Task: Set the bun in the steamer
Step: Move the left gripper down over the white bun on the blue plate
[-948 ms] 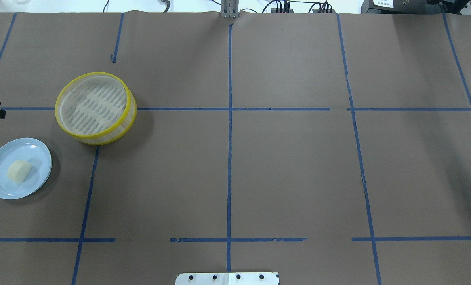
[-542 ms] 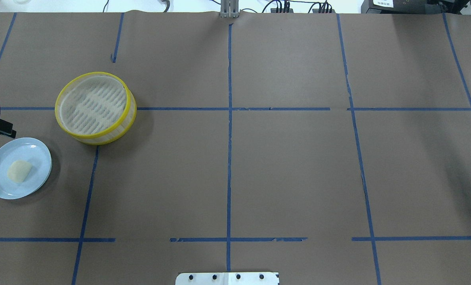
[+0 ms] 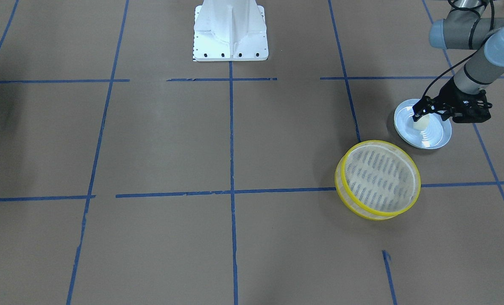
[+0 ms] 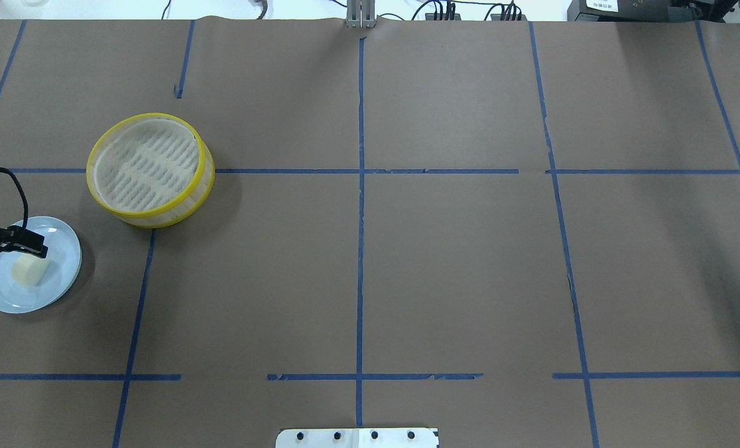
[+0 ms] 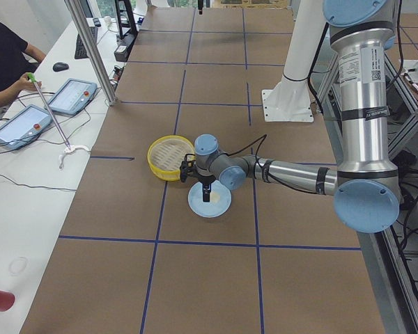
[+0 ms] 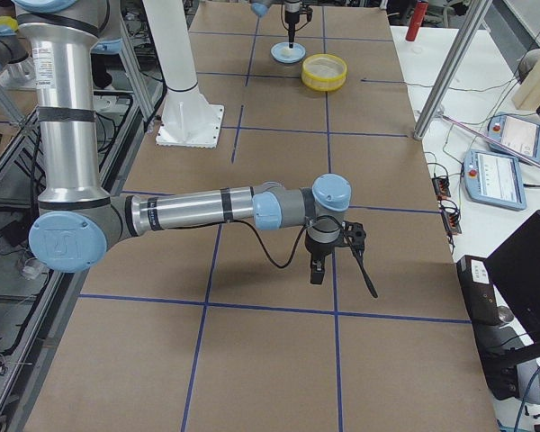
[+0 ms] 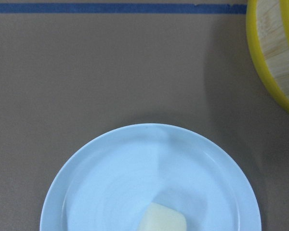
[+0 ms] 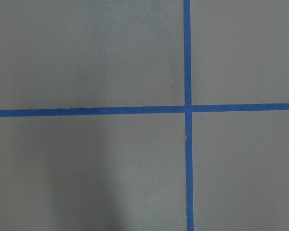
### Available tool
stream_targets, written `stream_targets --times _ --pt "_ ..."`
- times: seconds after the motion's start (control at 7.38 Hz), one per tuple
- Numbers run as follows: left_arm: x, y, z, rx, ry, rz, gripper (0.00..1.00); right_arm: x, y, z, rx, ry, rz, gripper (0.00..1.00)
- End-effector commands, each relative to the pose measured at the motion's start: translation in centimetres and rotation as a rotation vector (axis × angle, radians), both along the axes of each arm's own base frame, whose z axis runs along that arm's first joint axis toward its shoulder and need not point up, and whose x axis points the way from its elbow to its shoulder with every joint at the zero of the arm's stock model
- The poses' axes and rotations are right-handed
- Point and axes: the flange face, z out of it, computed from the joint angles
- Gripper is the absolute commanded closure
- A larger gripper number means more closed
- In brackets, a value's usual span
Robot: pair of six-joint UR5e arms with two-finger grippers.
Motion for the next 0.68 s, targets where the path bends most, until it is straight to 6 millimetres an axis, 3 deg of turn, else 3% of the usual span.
stream_targets --times 0.0,0.14,0.54 --pt "0.5 0.2 2.2 0.0 -0.001 0.01 0.0 0.0 0.0 0.0 0.0 0.0 0.0 0.0" --pt "0.5 0.2 3.5 0.019 0.014 0.011 0.0 0.0 0.0 0.0 0.0 0.0 0.0 0.0" --pt "1.1 0.6 3.7 0.023 0.019 0.024 0.0 -0.1 0.0 0.0 0.001 0.0 -0.001 0.0"
